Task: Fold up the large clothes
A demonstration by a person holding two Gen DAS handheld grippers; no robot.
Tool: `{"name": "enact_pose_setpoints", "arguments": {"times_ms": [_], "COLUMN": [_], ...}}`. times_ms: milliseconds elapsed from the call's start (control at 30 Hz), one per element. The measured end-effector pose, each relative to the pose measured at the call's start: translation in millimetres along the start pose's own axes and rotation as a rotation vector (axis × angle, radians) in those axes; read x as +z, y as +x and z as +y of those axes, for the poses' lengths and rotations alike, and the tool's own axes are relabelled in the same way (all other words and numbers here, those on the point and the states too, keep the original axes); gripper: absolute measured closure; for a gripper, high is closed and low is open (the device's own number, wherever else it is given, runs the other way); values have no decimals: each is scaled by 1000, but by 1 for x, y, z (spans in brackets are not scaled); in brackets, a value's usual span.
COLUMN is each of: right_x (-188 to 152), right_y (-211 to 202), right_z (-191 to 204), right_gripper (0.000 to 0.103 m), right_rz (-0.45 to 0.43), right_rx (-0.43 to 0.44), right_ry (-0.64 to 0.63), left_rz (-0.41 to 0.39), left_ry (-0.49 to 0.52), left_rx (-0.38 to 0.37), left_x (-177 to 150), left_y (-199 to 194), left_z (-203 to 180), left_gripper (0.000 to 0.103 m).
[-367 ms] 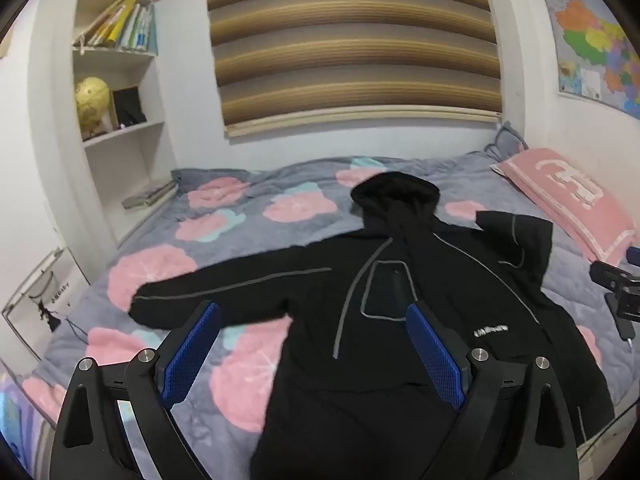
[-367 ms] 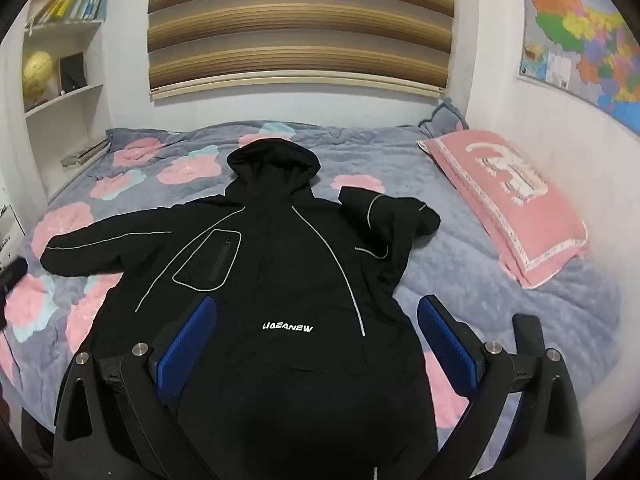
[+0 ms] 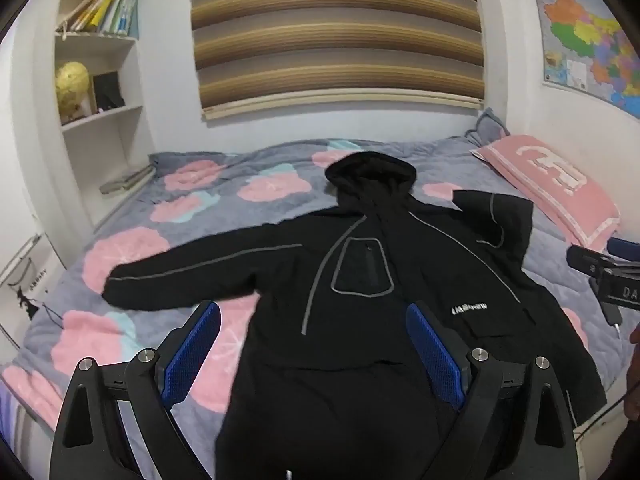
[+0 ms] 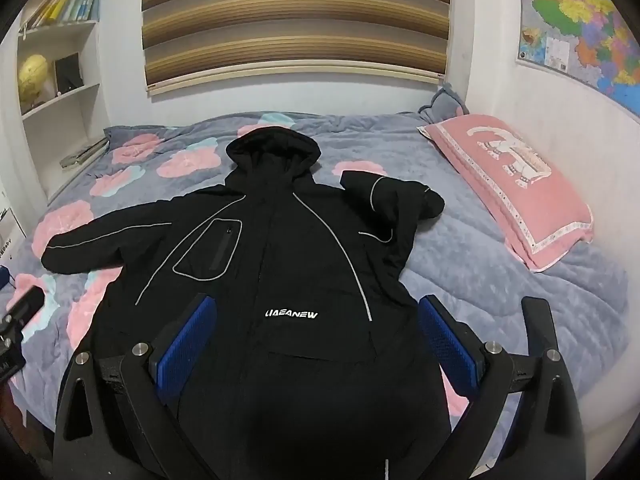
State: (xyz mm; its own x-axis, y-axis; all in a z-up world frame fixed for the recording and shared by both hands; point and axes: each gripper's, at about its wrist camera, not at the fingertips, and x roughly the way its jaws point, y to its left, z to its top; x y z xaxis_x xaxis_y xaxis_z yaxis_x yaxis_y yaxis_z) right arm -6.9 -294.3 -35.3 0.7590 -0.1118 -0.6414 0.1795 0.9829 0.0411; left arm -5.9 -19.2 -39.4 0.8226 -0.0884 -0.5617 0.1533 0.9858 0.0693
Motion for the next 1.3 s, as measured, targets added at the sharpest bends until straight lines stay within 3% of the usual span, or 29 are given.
{"name": "enact_pose_setpoints", "arguments": {"times_ms": [267,1300], "right_x": [-7,-27], "right_y": [6,-7], "right_z": [10,44], "right_gripper": [2,2], "right_rz": [21,45], "right_rx": [-17,8], "right_ry": [-25,-136], "left_rz": [21,50], "left_ry": [15,-50], "left_rx": [44,1], "left_x": [-6,-16], "left_y": [10,2], "left_z": [-5,2], "left_gripper": [9,9]}}
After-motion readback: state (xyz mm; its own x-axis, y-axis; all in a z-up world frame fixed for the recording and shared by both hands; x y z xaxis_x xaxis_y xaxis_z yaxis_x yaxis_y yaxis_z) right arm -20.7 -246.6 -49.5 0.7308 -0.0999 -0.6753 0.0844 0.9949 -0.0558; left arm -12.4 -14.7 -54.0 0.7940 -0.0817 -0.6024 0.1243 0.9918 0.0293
